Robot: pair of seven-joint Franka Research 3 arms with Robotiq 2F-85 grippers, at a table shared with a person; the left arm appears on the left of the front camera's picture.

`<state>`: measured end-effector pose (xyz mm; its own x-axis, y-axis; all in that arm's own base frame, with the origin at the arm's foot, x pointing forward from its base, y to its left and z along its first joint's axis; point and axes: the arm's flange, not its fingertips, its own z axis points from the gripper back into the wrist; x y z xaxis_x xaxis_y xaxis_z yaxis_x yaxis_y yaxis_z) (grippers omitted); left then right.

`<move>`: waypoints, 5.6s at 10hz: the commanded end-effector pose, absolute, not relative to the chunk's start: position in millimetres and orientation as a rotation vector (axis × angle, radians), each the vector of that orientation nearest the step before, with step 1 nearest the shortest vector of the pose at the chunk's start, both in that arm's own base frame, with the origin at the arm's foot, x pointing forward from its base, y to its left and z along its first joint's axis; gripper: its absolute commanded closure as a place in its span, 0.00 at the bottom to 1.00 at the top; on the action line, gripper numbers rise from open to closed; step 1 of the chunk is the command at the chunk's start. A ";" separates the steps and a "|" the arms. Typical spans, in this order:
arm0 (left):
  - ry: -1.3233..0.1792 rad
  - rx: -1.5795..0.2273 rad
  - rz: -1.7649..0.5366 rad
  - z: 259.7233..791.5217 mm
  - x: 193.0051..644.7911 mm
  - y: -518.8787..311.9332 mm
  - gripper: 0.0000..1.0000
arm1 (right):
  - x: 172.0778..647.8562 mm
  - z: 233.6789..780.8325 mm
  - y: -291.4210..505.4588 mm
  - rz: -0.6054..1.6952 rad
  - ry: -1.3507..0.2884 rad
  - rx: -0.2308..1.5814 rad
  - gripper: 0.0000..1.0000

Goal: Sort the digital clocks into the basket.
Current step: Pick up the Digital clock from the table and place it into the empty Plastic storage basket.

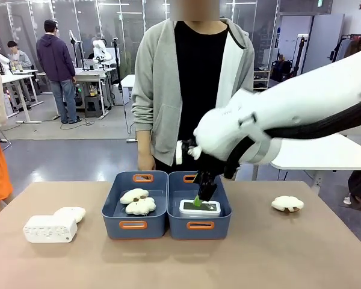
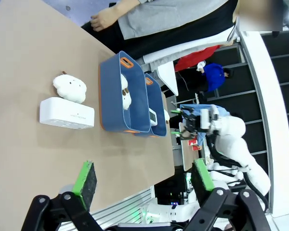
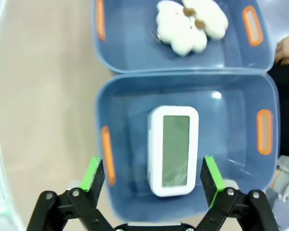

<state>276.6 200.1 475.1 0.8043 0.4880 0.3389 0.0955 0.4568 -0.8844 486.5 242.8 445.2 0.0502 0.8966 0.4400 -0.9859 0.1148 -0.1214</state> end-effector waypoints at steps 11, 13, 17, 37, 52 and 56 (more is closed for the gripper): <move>-0.640 -1.104 0.241 476.2 279.0 201.9 0.00 | 282.9 381.6 -158.8 0.149 -0.678 1.065 0.00; -0.640 -1.104 0.241 476.2 279.0 201.9 0.00 | 296.7 394.4 -178.2 0.184 -0.644 1.026 0.00; -0.640 -1.104 0.241 476.2 279.0 201.9 0.00 | 296.7 394.4 -178.2 0.184 -0.644 1.026 0.00; -0.021 0.242 -1.016 447.3 423.5 -68.5 0.00 | 296.7 394.4 -178.2 0.184 -0.644 1.026 0.00; -0.157 0.041 -1.441 322.3 472.6 -52.9 0.60 | 296.7 394.4 -178.2 0.184 -0.644 1.026 0.00; -0.117 0.062 -1.403 319.9 477.0 -51.9 0.76 | 296.7 394.4 -178.2 0.184 -0.644 1.026 0.00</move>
